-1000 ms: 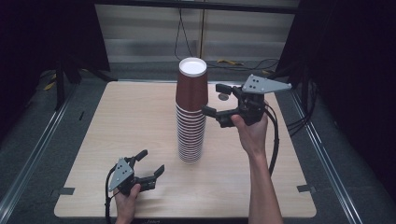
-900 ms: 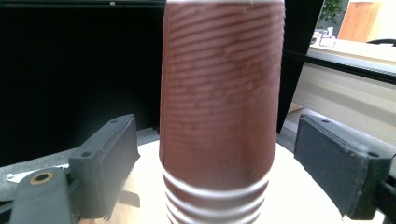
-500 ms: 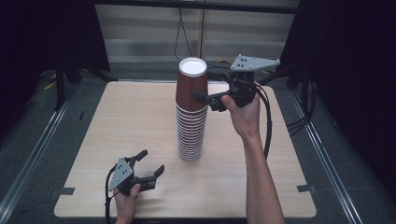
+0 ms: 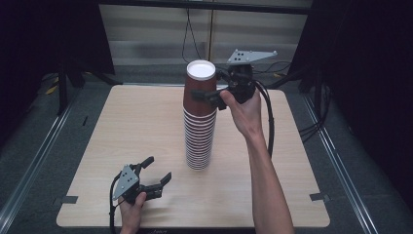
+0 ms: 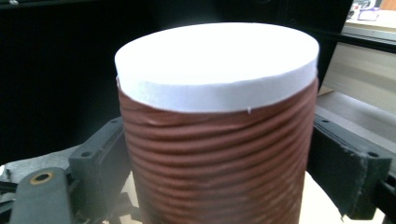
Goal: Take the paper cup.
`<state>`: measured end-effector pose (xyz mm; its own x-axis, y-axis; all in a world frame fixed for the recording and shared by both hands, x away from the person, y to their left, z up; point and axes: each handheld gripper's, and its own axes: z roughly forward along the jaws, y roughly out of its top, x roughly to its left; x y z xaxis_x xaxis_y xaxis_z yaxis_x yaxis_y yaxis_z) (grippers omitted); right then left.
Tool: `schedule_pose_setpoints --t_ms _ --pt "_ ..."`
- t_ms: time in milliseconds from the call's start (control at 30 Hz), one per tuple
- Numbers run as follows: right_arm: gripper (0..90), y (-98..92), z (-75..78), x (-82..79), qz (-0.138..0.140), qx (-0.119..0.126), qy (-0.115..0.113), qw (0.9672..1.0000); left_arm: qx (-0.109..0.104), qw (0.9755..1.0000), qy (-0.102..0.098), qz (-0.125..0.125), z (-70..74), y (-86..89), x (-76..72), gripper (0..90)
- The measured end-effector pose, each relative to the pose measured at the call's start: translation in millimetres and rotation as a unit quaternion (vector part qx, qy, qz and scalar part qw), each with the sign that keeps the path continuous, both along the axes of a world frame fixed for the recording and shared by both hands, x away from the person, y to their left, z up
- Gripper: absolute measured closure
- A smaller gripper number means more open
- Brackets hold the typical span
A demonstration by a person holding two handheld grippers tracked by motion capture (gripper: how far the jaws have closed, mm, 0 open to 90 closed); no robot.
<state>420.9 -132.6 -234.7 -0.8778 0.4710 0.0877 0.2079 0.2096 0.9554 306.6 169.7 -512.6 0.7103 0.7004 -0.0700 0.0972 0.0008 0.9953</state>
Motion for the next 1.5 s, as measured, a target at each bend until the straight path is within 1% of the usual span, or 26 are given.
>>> schedule_pose_setpoints --t_ms 100,133,233,267,333,467,633,733,767,800,833,900,933,1000,1067,1100,1200,1267,1300,1333,1367,1467,1500 --pt "13.4 2.6 0.4 0.2 -0.001 -0.003 -0.003 1.0000 0.002 1.0000 -0.001 0.002 0.1 0.3 0.1 15.7" --pt "13.5 5.4 0.4 1.3 -0.002 -0.010 -0.001 1.0000 0.001 1.0000 0.000 -0.001 0.0 0.3 -0.1 15.7" --pt "15.0 6.0 0.0 1.7 -0.001 -0.008 0.000 1.0000 0.001 1.0000 -0.001 0.000 0.0 0.3 0.0 15.7" --pt "16.5 5.9 -0.3 1.1 -0.006 -0.010 -0.003 0.9999 0.001 1.0000 -0.001 -0.001 0.0 0.2 -0.1 15.7" --pt "17.0 5.3 -0.1 1.5 -0.005 -0.011 -0.001 0.9999 0.001 1.0000 0.000 -0.001 0.0 0.1 -0.1 15.7" --pt "17.7 6.0 1.1 0.8 -0.007 -0.015 -0.006 0.9998 0.001 1.0000 0.000 0.000 0.0 0.2 -0.1 15.7" --pt "17.9 5.2 0.6 0.1 -0.006 -0.014 -0.011 0.9998 0.001 1.0000 0.000 -0.001 0.0 0.2 0.0 15.7" --pt "18.2 5.6 0.5 0.3 -0.006 -0.008 -0.013 0.9999 -0.002 1.0000 0.001 0.000 -0.1 -0.1 -0.3 15.7" --pt "18.2 5.6 0.5 0.3 -0.006 -0.008 -0.013 0.9999 0.001 1.0000 -0.001 -0.001 0.0 0.3 -0.1 15.7" --pt "18.3 5.3 0.7 0.4 -0.005 -0.004 -0.015 0.9999 -0.001 1.0000 0.000 -0.001 -0.1 0.1 -0.3 15.7" --pt "18.3 4.2 2.3 -0.5 -0.006 0.005 -0.019 0.9998 -0.001 1.0000 0.000 -0.002 -0.1 0.1 -0.3 15.7" --pt "18.4 3.8 3.6 -1.2 -0.008 0.007 -0.022 0.9997 0.001 1.0000 -0.001 -0.001 0.0 0.4 0.0 15.7" --pt "18.4 3.4 6.2 -2.5 -0.008 0.010 -0.028 0.9995 0.001 1.0000 -0.001 -0.001 0.0 0.3 -0.1 15.7" --pt "18.4 3.0 7.4 -3.1 -0.008 0.012 -0.030 0.9995 0.002 1.0000 -0.001 -0.001 0.0 0.3 -0.1 15.7" --pt "18.6 0.1 10.6 -4.5 -0.010 0.028 -0.038 0.9988 0.001 1.0000 -0.001 -0.001 0.0 0.3 0.0 15.7" --pt "18.6 0.1 10.6 -4.5 -0.010 0.028 -0.038 0.9988 0.001 1.0000 -0.001 -0.001 0.0 0.3 0.0 15.7" --pt "18.9 -1.9 13.2 -5.4 -0.011 0.046 -0.045 0.9978 0.003 1.0000 -0.002 0.001 0.1 0.5 0.2 15.7" --pt "18.9 -2.2 13.4 -5.5 -0.012 0.051 -0.045 0.9977 0.003 1.0000 -0.002 0.001 0.1 0.5 0.2 15.7" --pt "19.0 -2.3 13.7 -5.7 -0.015 0.054 -0.046 0.9974 0.001 1.0000 -0.001 0.000 0.0 0.2 0.1 15.7" --pt "19.1 -3.3 14.5 -6.8 -0.017 0.064 -0.052 0.9964 0.001 1.0000 -0.001 -0.002 0.0 0.3 0.0 15.7" --pt "19.1 -3.3 14.5 -6.8 -0.017 0.064 -0.052 0.9964 0.001 1.0000 -0.001 -0.002 0.0 0.3 0.0 15.7" --pt "19.3 -5.9 17.8 -10.0 -0.023 0.080 -0.065 0.9944 0.001 1.0000 -0.001 -0.002 0.0 0.3 0.0 15.7" --pt "19.3 -5.9 17.8 -10.0 -0.023 0.080 -0.065 0.9944 0.001 1.0000 -0.001 -0.002 0.0 0.3 0.0 15.7"
